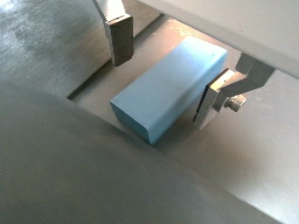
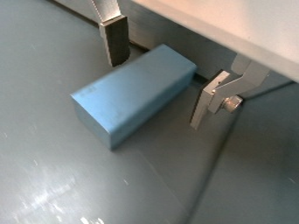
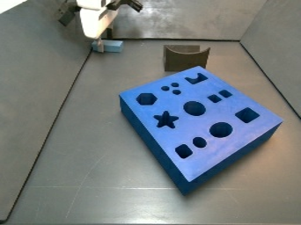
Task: Pick up the rectangle object. Move up. Place the rectangle object on the fixture. Regrasp the rectangle object. Move to above the board. Insert the rectangle object.
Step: Pick up the rectangle object.
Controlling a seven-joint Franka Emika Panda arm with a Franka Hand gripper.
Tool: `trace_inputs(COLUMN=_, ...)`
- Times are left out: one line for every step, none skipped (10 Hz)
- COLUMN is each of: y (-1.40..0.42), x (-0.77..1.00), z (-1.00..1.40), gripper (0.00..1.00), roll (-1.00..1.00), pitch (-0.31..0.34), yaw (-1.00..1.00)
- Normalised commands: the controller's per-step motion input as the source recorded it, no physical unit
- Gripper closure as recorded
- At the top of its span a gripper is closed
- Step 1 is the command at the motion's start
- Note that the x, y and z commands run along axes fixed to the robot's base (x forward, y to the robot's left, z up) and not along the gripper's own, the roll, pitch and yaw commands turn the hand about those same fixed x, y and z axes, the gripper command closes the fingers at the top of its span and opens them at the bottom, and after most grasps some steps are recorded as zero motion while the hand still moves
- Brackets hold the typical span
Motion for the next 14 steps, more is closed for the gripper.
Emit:
trace_inputs(y=0.0, x=0.0, z=0.0, gripper=0.0, roll=-0.01, pitch=0.0, yaw=0.0)
trace_inputs(y=0.0, x=0.0, z=0.0, gripper=0.0, roll=0.03, pitch=0.0, yaw=0.0)
trace_inputs(y=-0.27, x=-0.07, z=-0.51, gripper=0.0, roll=0.36, pitch=-0.083, yaw=0.0)
trace_inputs(y=-0.21, x=-0.12, z=-0.59, gripper=0.0, roll=0.28, pitch=-0.126, yaw=0.0)
trace_inputs(y=0.0, x=0.0, z=-0.03, gripper=0.0, roll=0.0, pitch=0.0, yaw=0.0)
trace_inputs(y=0.49, x=0.27, z=-0.39, gripper=0.0, roll=-0.48, pitch=0.26, yaw=0.04)
trace_inputs(y=0.0, x=0.0, z=0.0, gripper=0.0, roll=0.0, pitch=0.014, yaw=0.0)
trace_inputs(y=0.0, x=0.0, z=0.0, gripper=1.0, roll=0.0, pitch=0.0, yaw=0.0)
trace_inputs(y=0.0, x=0.0, z=0.0, gripper=1.0, roll=0.0, pitch=0.0, yaw=0.0)
trace_inputs(y=0.0, x=0.0, z=0.0, gripper=1.0, roll=0.0, pitch=0.0, yaw=0.0)
trace_inputs(y=0.0, x=0.0, z=0.0, gripper=1.0, roll=0.0, pitch=0.0, yaw=0.0)
trace_inputs(y=0.0, x=0.0, z=0.0, gripper=1.0, roll=0.0, pitch=0.0, yaw=0.0)
trace_inputs(y=0.0, x=0.0, z=0.0, gripper=1.0, roll=0.0, pitch=0.0, yaw=0.0)
trace_inputs(y=0.0, x=0.0, z=0.0, gripper=1.0, roll=0.0, pitch=0.0, yaw=0.0)
